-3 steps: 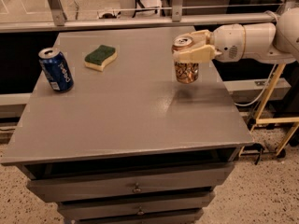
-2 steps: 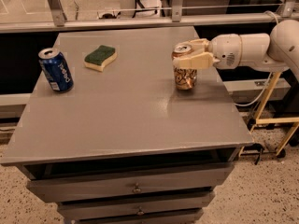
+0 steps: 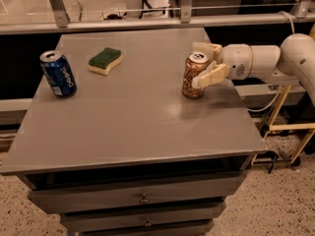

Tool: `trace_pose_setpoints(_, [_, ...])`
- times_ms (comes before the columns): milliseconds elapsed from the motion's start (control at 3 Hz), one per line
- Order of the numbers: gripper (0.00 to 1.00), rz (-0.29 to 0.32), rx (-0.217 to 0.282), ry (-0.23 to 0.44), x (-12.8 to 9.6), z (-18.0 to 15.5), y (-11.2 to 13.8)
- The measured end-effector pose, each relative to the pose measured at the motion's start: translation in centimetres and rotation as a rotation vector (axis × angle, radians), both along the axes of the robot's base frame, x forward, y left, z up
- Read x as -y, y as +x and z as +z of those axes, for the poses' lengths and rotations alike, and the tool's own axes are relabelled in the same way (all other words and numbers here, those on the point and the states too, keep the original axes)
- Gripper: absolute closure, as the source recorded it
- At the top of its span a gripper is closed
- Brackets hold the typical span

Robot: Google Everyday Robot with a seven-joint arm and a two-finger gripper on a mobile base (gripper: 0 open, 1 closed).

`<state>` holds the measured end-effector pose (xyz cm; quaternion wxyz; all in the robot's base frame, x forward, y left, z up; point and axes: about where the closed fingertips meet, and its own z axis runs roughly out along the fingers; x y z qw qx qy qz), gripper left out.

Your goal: Place orange can upright

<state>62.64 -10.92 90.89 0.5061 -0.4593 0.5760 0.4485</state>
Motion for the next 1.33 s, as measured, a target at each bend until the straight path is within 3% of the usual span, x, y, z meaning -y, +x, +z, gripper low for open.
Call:
trace_pose_setpoints(333, [0.0,0.017,0.002,0.002,-0.4,0.3,-0.1])
trace_pose_setpoints(667, [0.0,0.045,0.025,-0.069,-1.0,2.6,-1.3])
trace_pose_setpoints(1000, [0.0,0.069,0.085,-0.124,-2.1,6.7,-3.1])
trace_pose_setpoints(1333, [0.0,0.069,0.085,-0.124,-2.1,6.7,-3.1])
